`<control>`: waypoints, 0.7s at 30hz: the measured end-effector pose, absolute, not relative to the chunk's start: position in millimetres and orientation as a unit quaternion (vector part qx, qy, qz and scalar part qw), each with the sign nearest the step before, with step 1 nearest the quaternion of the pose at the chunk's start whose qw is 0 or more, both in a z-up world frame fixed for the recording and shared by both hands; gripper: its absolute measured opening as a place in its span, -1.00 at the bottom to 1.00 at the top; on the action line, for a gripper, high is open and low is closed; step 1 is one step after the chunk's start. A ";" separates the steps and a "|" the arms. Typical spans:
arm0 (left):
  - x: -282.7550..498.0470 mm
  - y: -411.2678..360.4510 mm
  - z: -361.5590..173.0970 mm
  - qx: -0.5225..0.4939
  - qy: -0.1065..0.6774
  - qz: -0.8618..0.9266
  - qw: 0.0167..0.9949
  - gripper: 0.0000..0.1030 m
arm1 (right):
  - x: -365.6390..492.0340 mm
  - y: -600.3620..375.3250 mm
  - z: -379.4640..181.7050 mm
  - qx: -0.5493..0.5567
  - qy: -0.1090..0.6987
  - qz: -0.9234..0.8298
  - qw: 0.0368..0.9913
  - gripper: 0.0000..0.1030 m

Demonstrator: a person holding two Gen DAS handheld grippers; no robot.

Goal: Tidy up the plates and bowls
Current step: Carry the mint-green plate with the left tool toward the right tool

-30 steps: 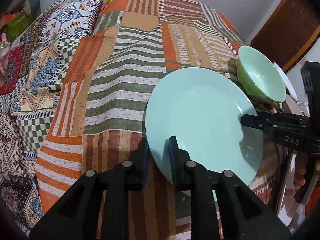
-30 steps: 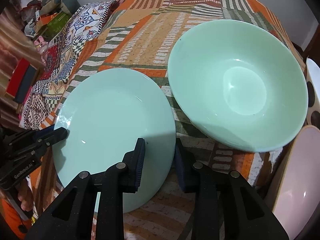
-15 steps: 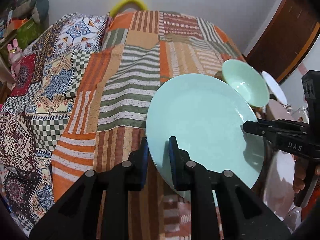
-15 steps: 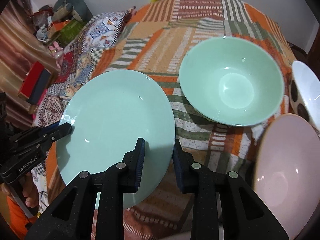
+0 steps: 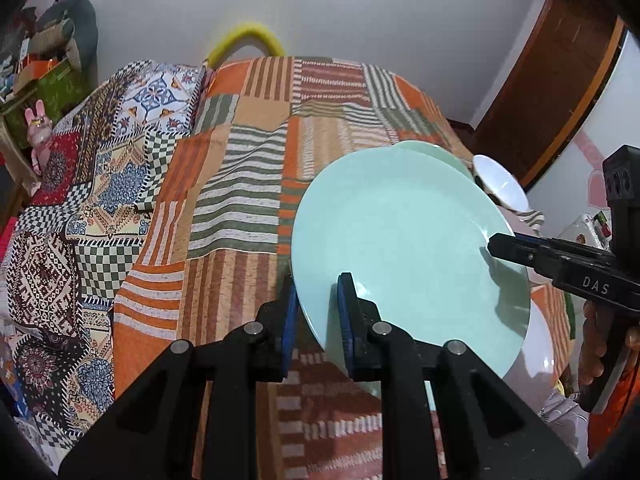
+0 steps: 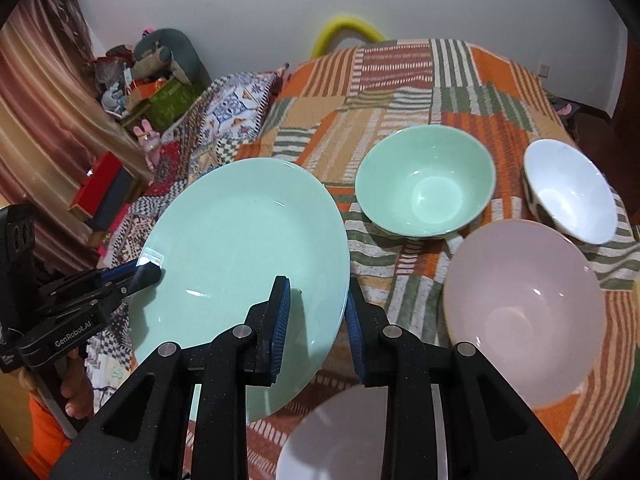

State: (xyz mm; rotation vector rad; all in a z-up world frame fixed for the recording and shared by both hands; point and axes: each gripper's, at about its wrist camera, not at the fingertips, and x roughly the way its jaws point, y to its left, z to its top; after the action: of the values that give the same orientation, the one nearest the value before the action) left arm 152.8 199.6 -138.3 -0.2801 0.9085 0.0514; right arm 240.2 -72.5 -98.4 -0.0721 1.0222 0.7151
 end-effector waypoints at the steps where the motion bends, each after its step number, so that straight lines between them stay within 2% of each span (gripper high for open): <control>1: 150.5 196.3 -135.1 -0.134 0.436 0.024 0.890 -0.64 | 238.2 -75.6 -96.0 -0.033 0.475 0.336 0.813 -0.52; 21: 108.2 127.8 -102.8 -0.112 0.419 0.002 0.901 -0.64 | 198.5 -153.4 -80.2 0.016 0.446 0.350 0.824 -0.52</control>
State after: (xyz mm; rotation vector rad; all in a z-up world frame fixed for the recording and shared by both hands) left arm 108.2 127.8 -102.8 -0.2322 0.8677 0.0041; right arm 198.5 -153.4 -80.2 0.0349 0.9473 0.7436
